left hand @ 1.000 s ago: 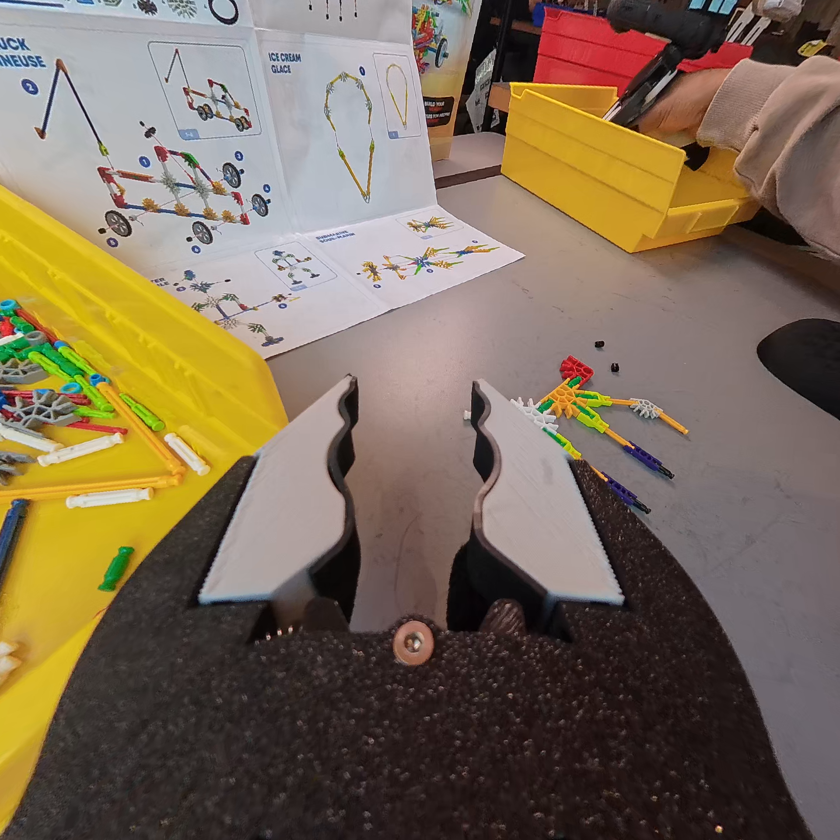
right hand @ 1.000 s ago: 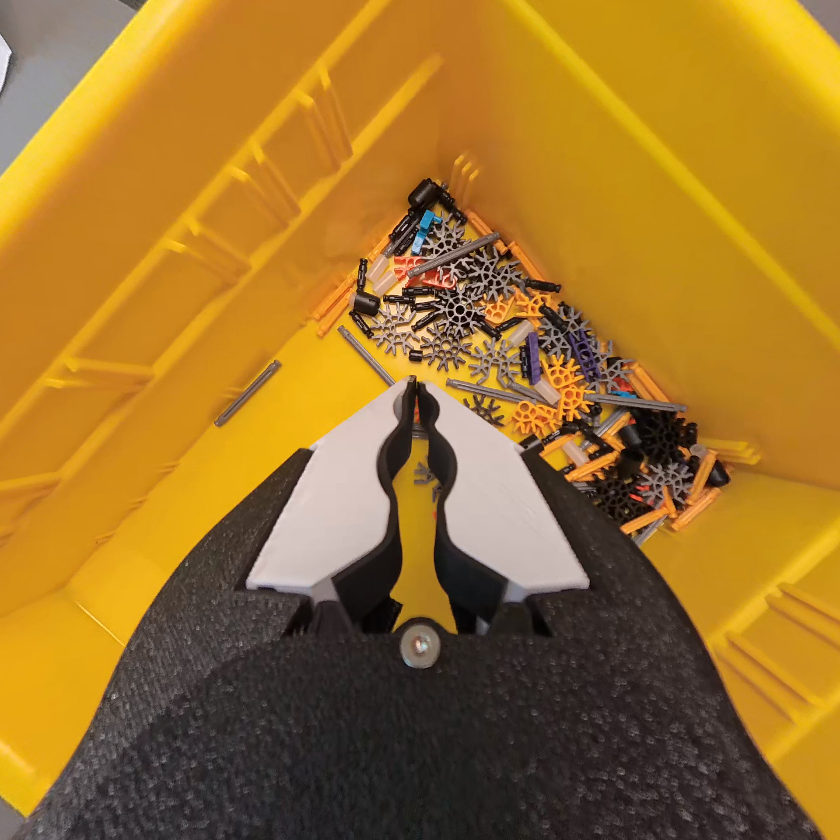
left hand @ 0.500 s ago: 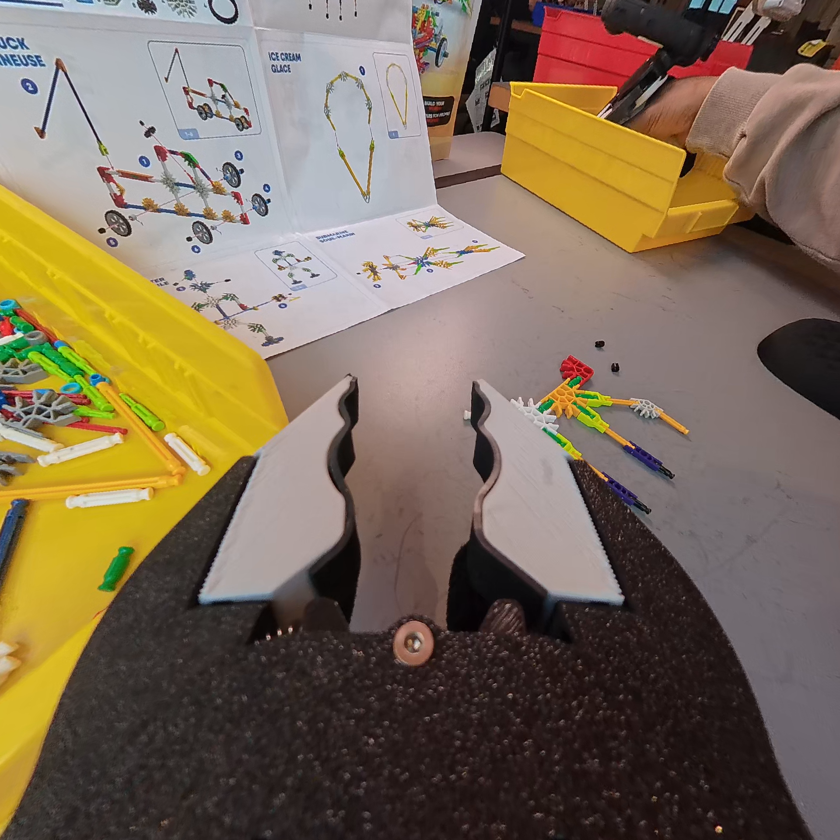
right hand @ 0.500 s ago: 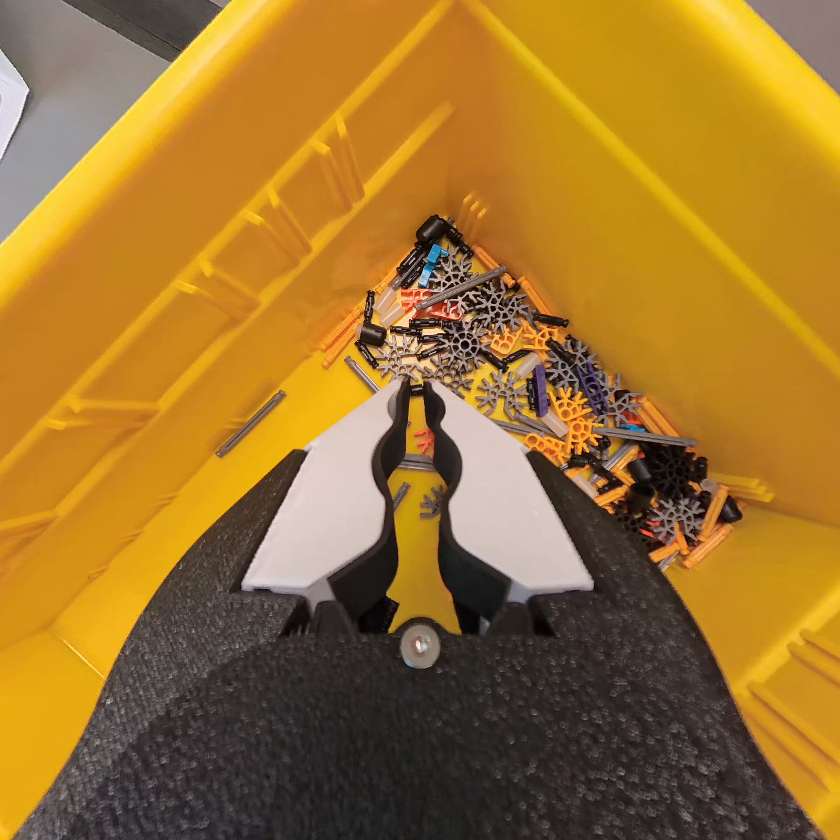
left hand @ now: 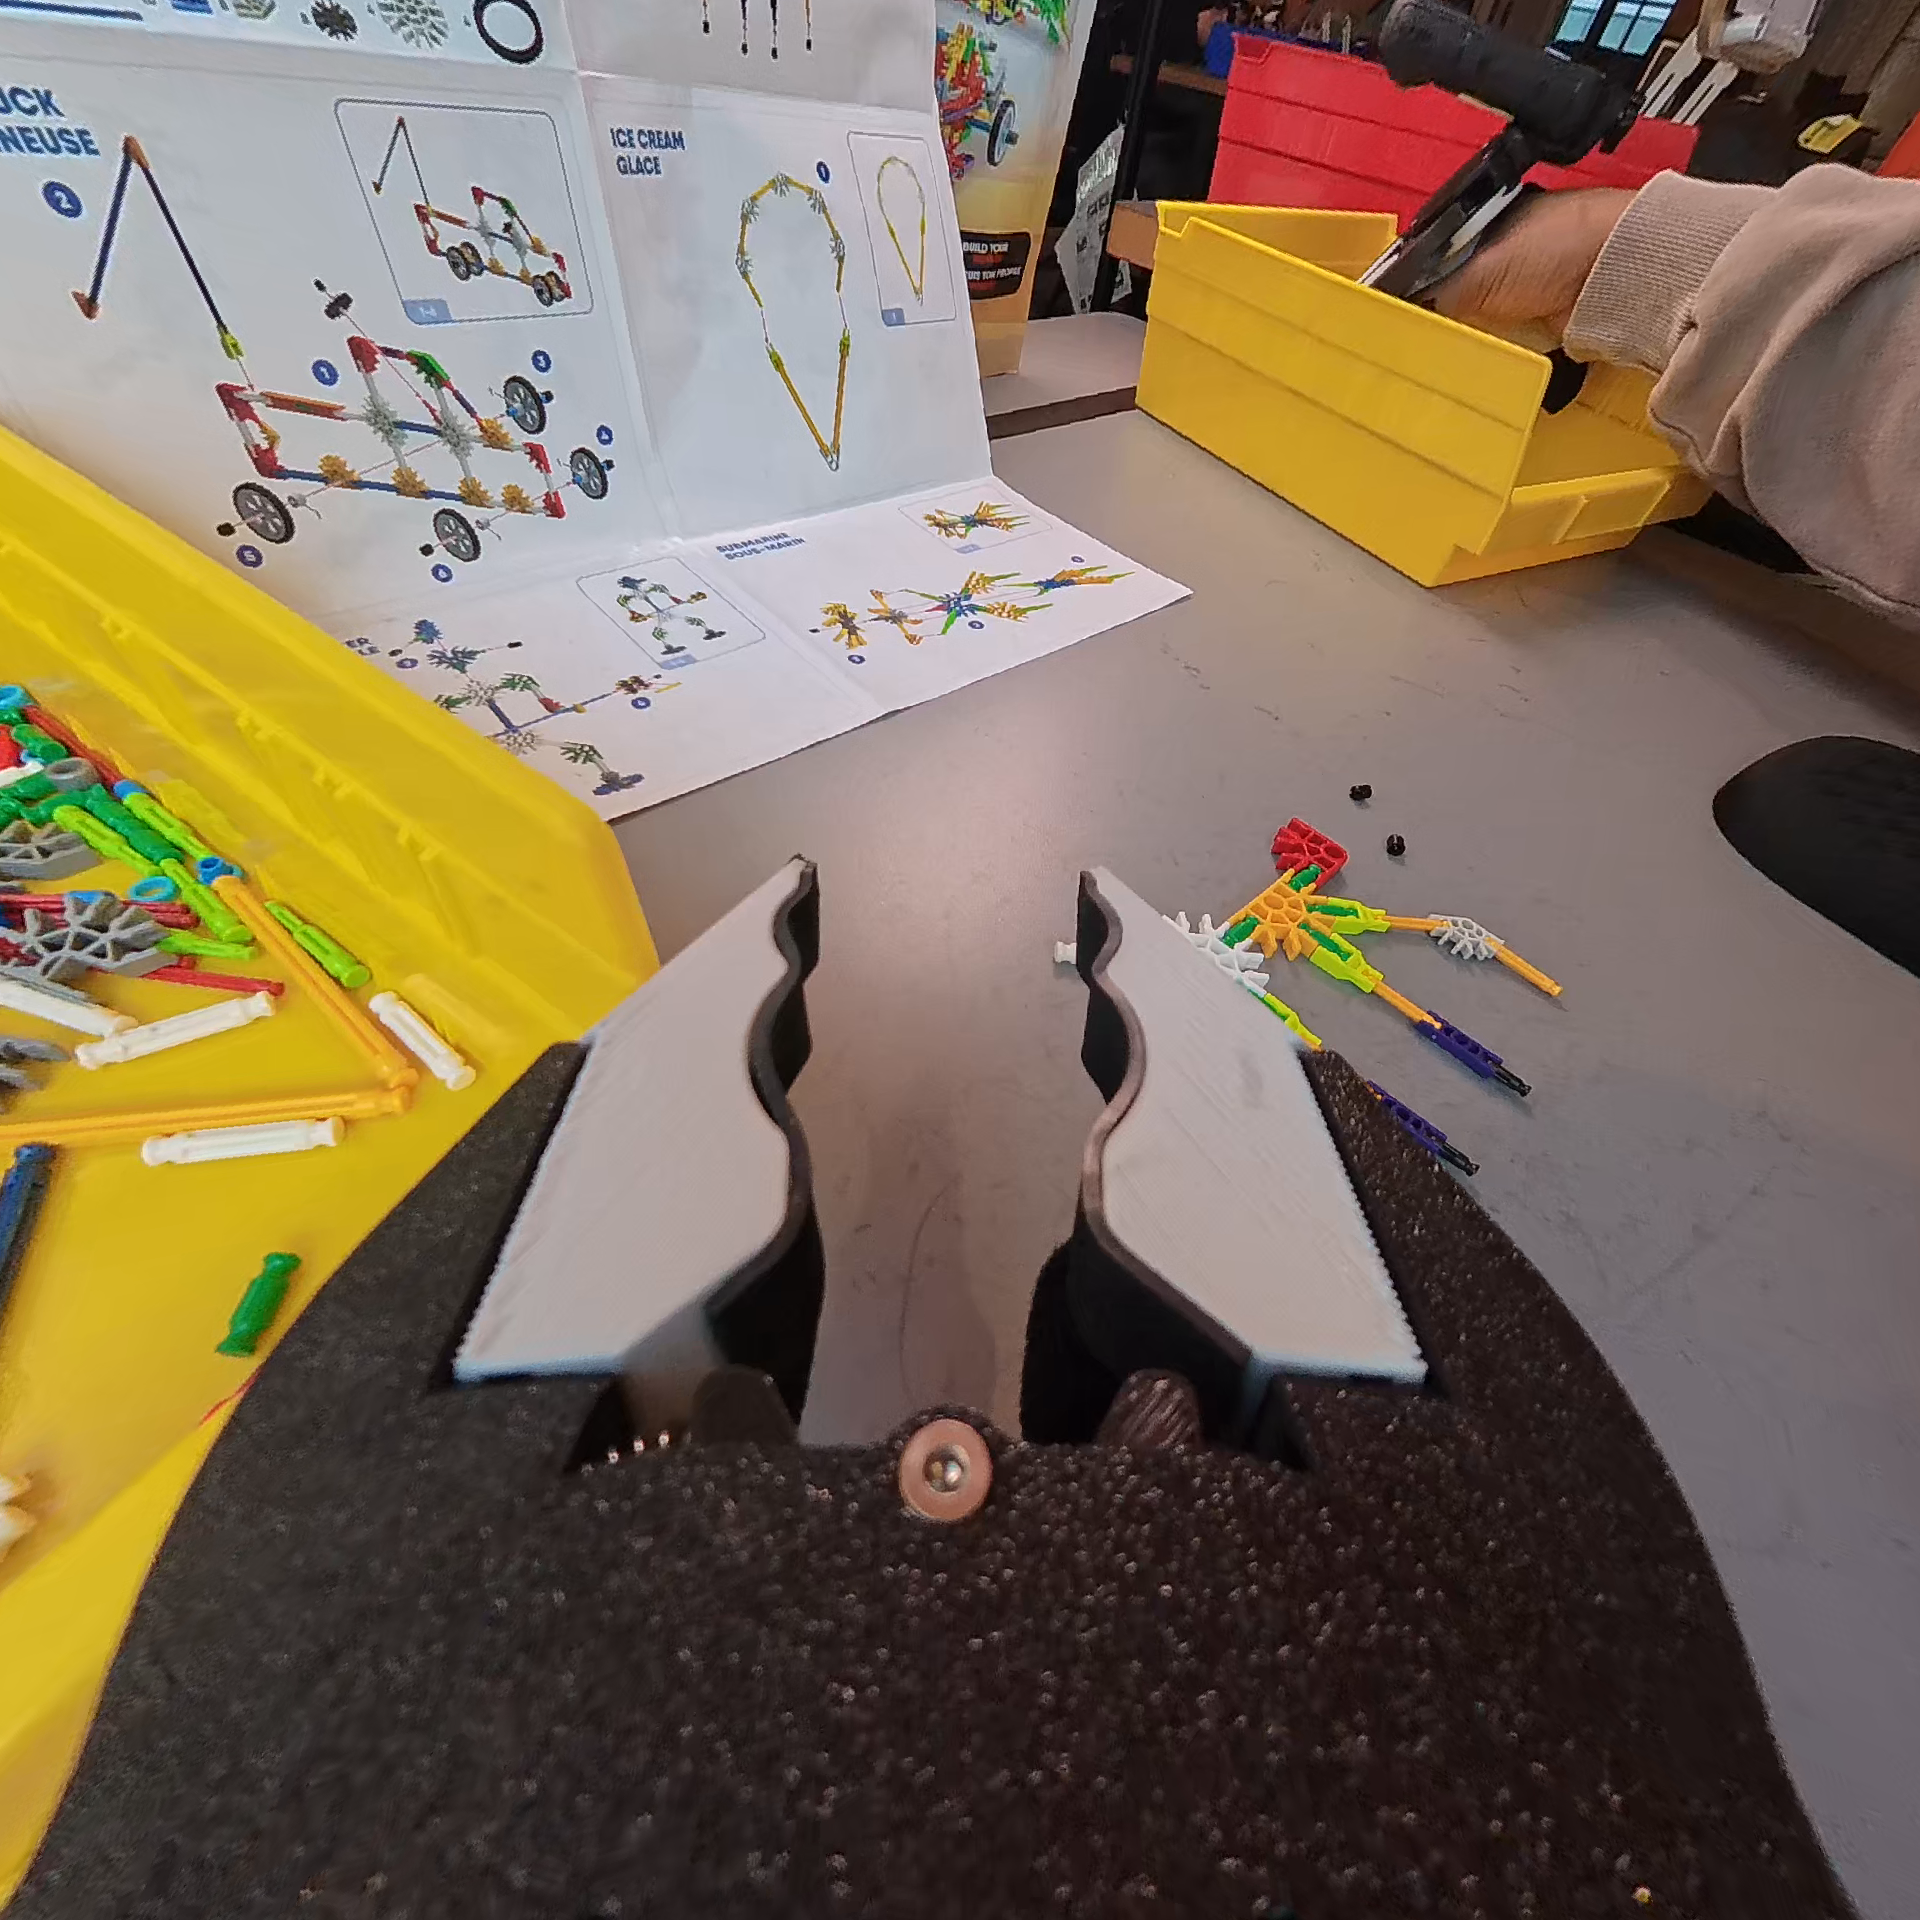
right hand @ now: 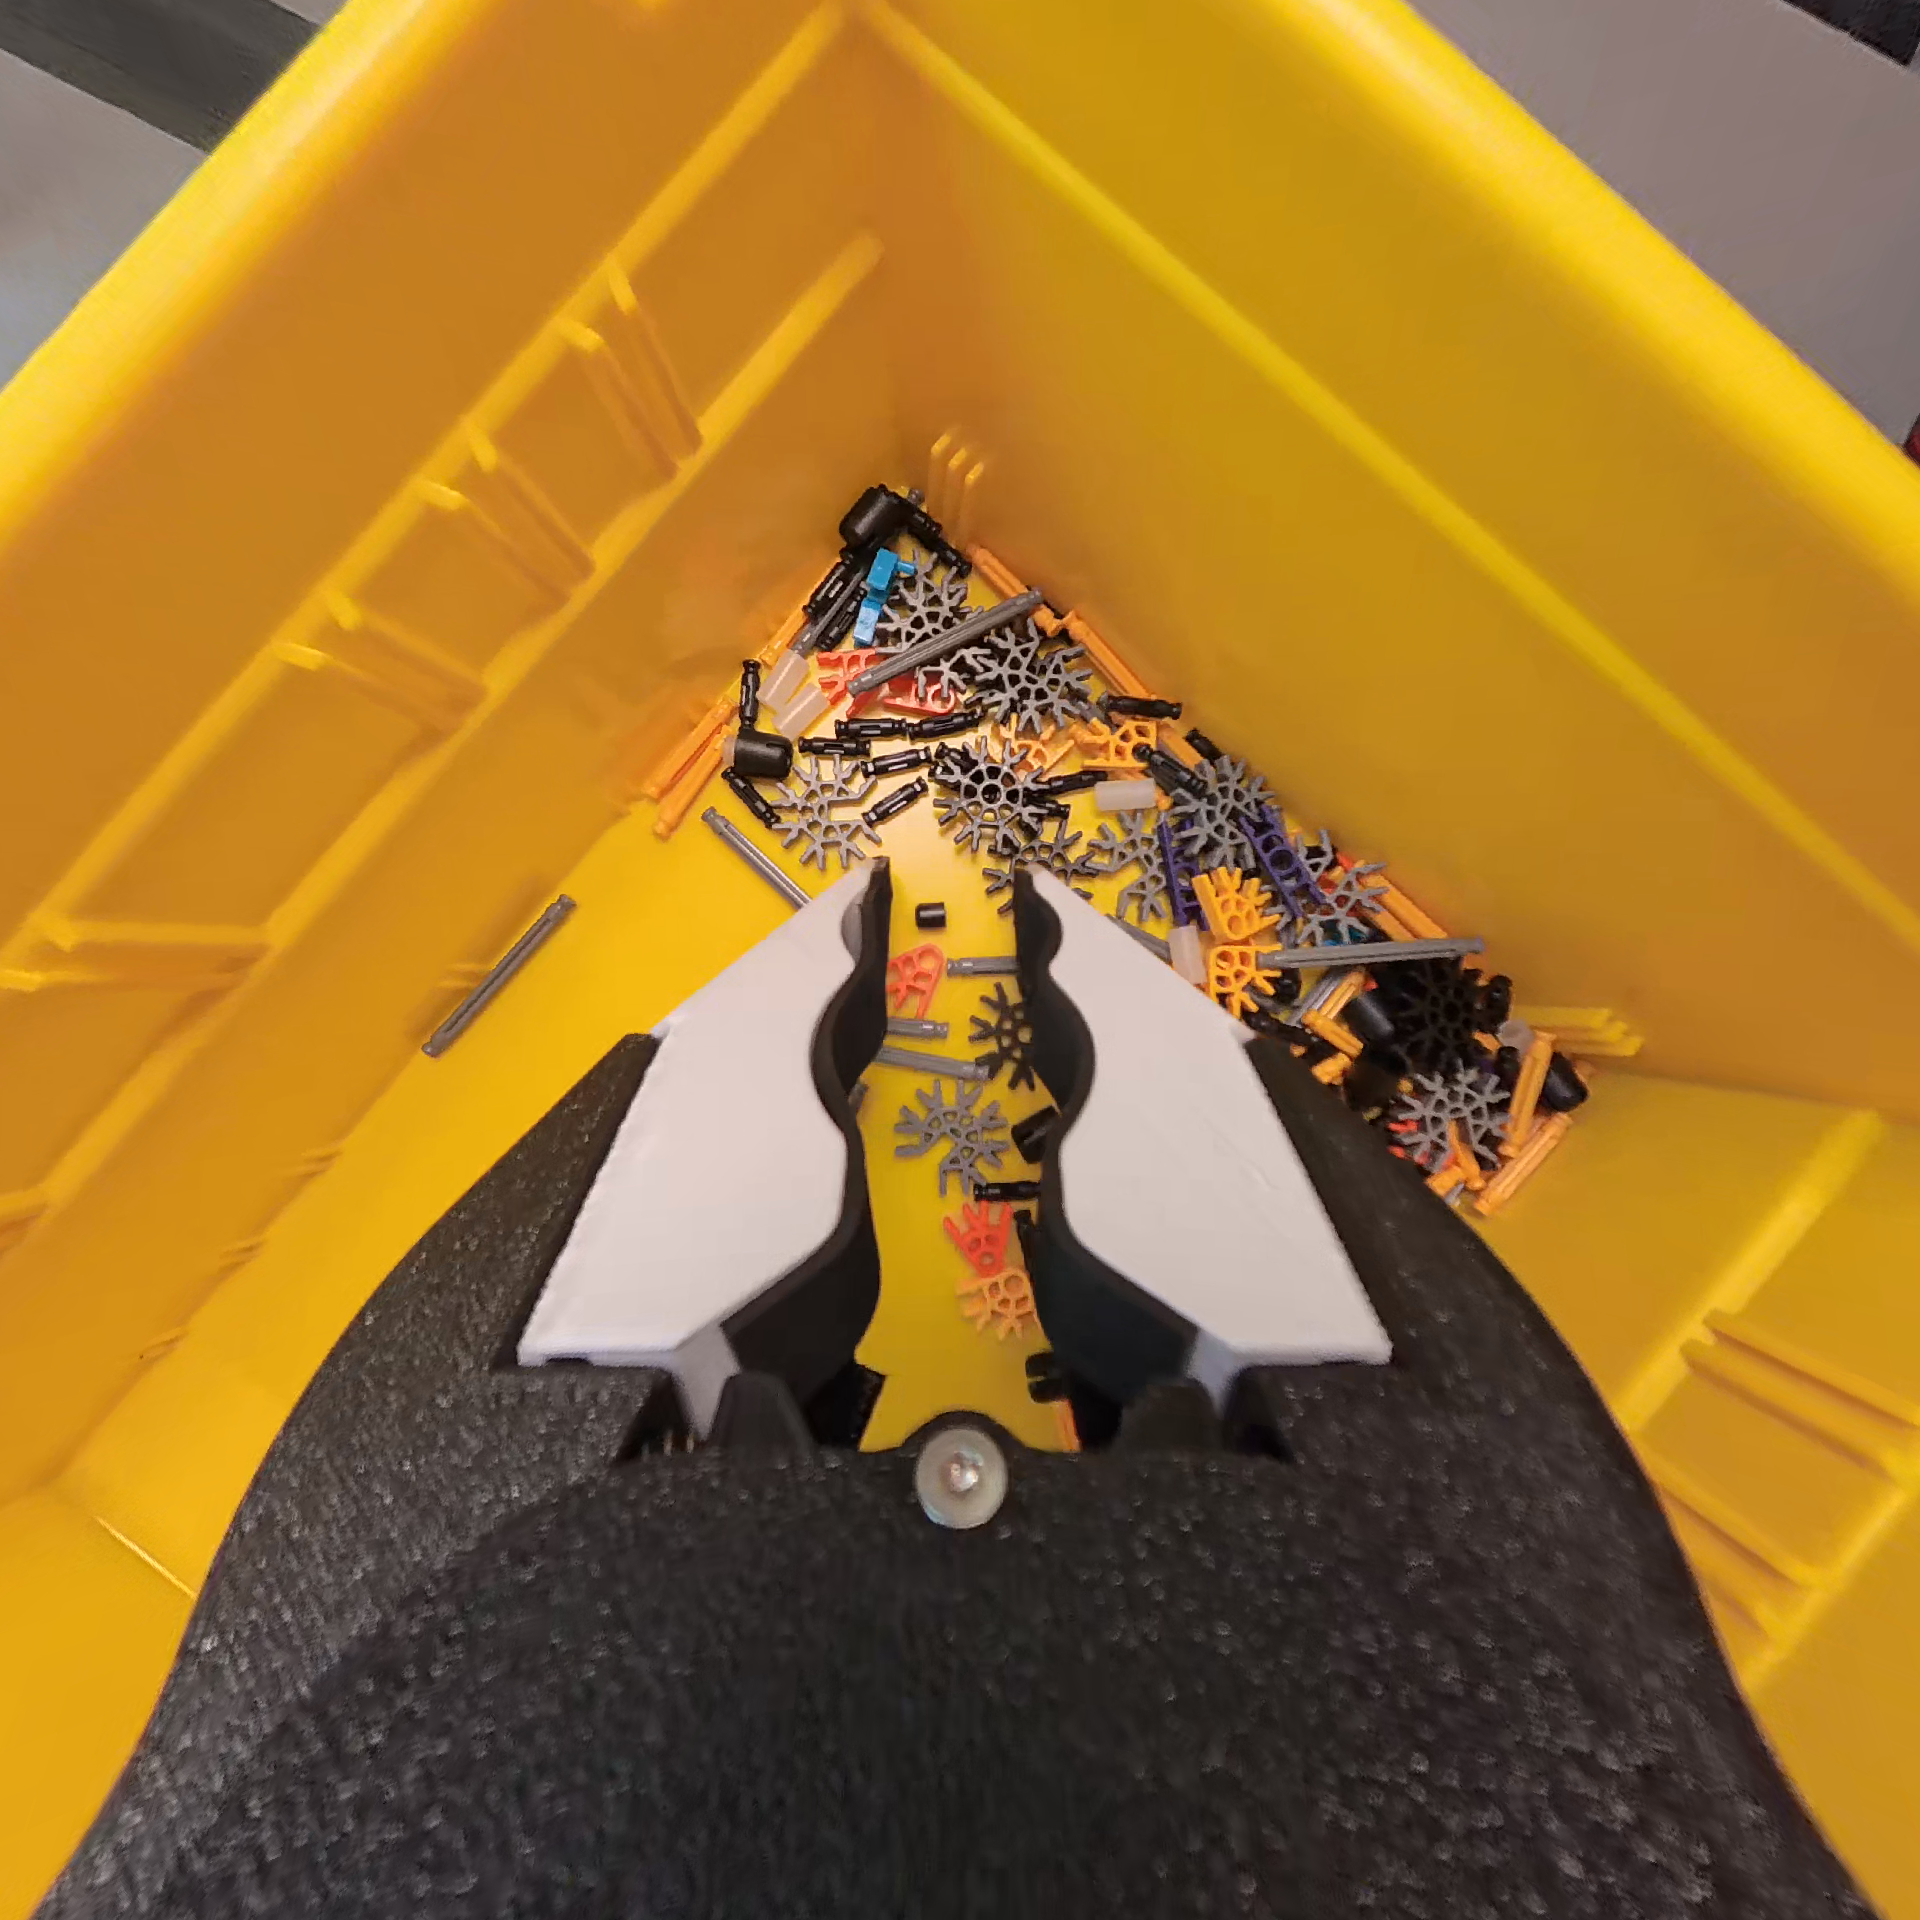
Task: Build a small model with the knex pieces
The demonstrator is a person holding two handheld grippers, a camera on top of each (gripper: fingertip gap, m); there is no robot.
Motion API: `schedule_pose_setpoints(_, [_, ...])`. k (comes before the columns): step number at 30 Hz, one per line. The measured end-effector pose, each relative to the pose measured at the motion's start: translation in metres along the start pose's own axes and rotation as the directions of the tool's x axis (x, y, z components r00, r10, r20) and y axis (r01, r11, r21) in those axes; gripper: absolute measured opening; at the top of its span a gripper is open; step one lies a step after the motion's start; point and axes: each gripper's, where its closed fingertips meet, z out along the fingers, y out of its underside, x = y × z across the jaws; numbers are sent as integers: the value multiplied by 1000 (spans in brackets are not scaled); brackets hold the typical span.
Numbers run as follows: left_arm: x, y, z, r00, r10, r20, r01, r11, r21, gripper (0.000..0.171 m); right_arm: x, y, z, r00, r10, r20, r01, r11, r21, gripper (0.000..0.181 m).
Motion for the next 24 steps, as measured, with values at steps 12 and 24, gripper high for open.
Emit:
schedule_pose_setpoints(12, [0, 0, 1, 1000, -2, -2, 2, 1000, -4, 50, -4, 11, 3, 999, 38, 9, -38, 998, -51, 7])
schedule_pose_setpoints(24, [1, -2, -2, 1000, 3, -7, -3, 1000, 9, 50, -14, -6, -17, 997, -48, -66, 52, 997, 54, 4])
